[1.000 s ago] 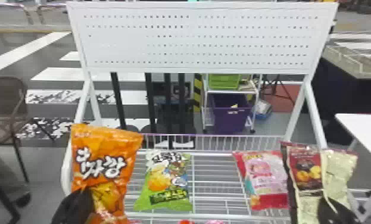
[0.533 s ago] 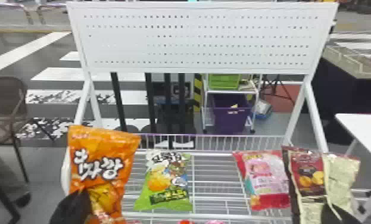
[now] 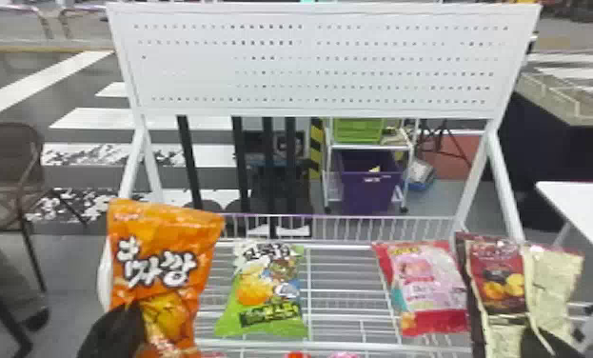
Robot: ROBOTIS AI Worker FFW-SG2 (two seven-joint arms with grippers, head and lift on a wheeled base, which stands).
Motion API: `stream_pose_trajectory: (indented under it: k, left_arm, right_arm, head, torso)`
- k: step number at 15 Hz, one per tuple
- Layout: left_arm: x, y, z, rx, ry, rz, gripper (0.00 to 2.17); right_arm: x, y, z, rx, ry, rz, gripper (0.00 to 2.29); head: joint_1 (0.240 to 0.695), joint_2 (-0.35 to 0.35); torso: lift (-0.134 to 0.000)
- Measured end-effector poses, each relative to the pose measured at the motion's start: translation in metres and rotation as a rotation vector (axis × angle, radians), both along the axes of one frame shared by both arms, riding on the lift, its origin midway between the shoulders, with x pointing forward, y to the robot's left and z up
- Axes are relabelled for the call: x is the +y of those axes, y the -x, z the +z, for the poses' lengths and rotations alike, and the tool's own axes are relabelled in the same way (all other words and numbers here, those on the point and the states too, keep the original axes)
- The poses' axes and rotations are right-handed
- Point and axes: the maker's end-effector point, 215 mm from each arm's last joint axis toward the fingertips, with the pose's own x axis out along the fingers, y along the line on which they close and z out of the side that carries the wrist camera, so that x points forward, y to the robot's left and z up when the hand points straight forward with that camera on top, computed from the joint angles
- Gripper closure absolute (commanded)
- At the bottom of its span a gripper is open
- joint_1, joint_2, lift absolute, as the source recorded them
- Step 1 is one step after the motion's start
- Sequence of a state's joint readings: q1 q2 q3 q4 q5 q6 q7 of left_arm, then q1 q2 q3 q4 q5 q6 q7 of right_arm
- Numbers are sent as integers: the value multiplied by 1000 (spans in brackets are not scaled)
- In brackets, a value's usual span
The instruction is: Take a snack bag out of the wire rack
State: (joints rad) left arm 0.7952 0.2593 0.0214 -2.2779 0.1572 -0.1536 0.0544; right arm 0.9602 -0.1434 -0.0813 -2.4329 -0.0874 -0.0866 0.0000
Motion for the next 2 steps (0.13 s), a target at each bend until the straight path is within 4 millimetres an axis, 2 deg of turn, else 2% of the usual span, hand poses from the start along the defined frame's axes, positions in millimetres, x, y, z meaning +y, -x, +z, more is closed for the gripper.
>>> stream_pose_trajectory:
  k: [2]
  left_arm:
    - [1,1,1,-1,-1,1,2044]
  right_arm:
    - [0,0,0,1,0,0,2243]
  head:
    - [499,0]
  torso:
    - [0]
